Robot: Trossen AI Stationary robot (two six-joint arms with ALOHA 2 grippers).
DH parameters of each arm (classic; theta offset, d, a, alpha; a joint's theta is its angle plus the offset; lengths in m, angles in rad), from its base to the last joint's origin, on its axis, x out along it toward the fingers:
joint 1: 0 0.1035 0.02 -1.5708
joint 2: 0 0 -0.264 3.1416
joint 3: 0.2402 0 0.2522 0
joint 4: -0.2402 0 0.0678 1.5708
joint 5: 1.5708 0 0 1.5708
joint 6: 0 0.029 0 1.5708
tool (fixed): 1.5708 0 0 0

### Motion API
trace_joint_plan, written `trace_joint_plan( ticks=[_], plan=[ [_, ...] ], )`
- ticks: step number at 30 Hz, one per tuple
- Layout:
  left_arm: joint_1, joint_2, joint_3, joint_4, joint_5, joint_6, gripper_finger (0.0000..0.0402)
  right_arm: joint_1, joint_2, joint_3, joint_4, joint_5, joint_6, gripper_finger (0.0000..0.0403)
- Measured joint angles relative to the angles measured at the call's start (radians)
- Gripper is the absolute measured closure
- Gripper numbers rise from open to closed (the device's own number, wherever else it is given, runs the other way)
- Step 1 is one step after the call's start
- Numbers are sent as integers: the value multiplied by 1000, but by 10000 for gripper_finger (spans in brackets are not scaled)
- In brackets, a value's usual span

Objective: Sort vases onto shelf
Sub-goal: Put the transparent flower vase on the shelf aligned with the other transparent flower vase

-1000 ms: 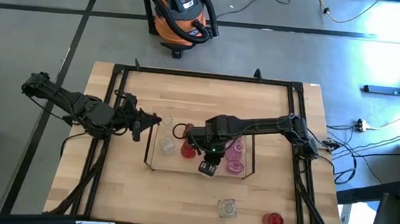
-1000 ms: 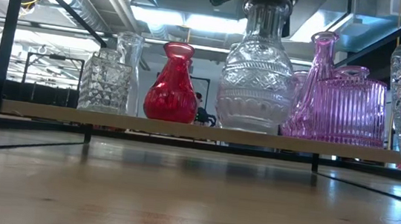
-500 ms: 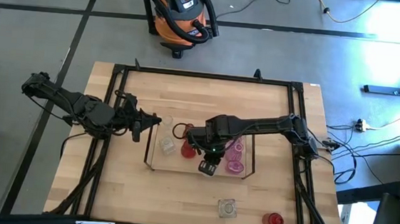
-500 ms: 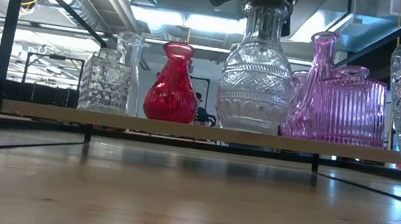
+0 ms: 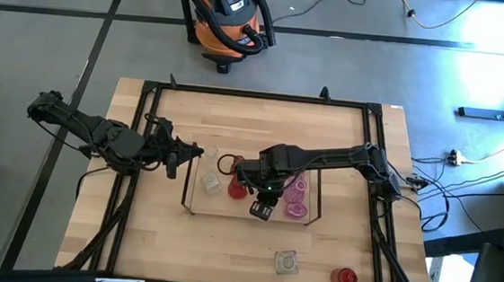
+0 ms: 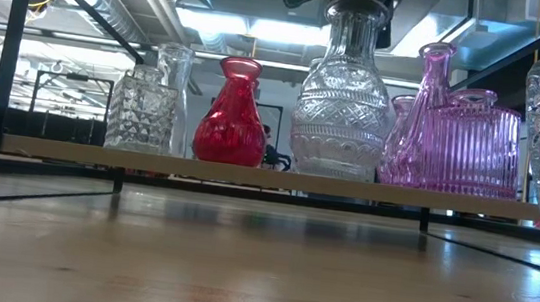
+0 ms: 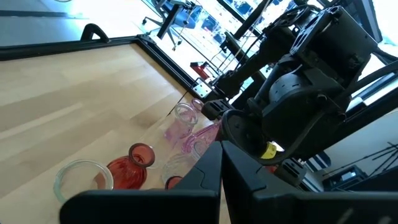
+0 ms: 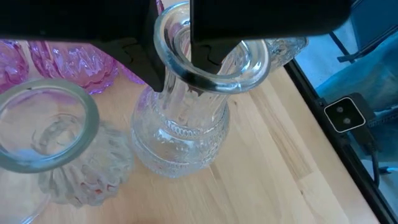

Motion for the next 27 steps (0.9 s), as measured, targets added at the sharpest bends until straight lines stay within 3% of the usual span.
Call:
trace_joint_plan(
  ticks=[9, 19, 27],
  plan=[
    [0, 0, 0, 0, 0, 0, 401, 0, 0, 0, 0, 8, 1, 378],
    [0, 0, 0, 0, 0, 0, 401, 0, 2, -1, 1, 35, 1, 312],
    [0, 0, 0, 0, 0, 0, 401, 0, 2, -1, 0, 25, 10, 311]
  ],
)
